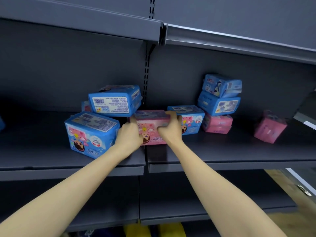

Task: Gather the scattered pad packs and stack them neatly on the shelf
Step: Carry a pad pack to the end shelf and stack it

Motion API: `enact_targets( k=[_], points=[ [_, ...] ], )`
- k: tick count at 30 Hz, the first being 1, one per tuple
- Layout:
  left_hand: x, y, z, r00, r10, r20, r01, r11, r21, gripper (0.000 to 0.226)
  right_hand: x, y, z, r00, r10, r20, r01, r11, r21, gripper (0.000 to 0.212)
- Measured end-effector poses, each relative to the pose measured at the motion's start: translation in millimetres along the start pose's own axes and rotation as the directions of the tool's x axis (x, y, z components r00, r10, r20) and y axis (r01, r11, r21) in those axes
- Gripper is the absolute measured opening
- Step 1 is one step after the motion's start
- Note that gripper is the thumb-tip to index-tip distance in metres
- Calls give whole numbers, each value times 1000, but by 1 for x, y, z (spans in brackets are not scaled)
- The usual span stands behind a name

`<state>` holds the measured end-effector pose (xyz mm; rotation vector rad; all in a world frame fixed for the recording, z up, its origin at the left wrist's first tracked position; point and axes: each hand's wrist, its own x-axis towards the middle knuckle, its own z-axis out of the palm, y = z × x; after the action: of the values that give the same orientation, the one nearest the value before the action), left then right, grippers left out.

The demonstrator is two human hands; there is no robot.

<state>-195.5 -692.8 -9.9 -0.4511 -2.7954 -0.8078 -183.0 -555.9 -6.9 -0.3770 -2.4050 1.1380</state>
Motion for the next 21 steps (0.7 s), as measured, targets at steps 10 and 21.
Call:
enact_targets(
  k=[10,21],
  points=[
    [-17,10,11,998,54,-36,-59,988,-141,50,-22,7,-11,994,42,-102,-40,999,23,62],
    [-31,25,21,989,120,-90,-139,955,-261,68,-33,20,-33,988,42,-148,-41,999,12,63]
  ],
)
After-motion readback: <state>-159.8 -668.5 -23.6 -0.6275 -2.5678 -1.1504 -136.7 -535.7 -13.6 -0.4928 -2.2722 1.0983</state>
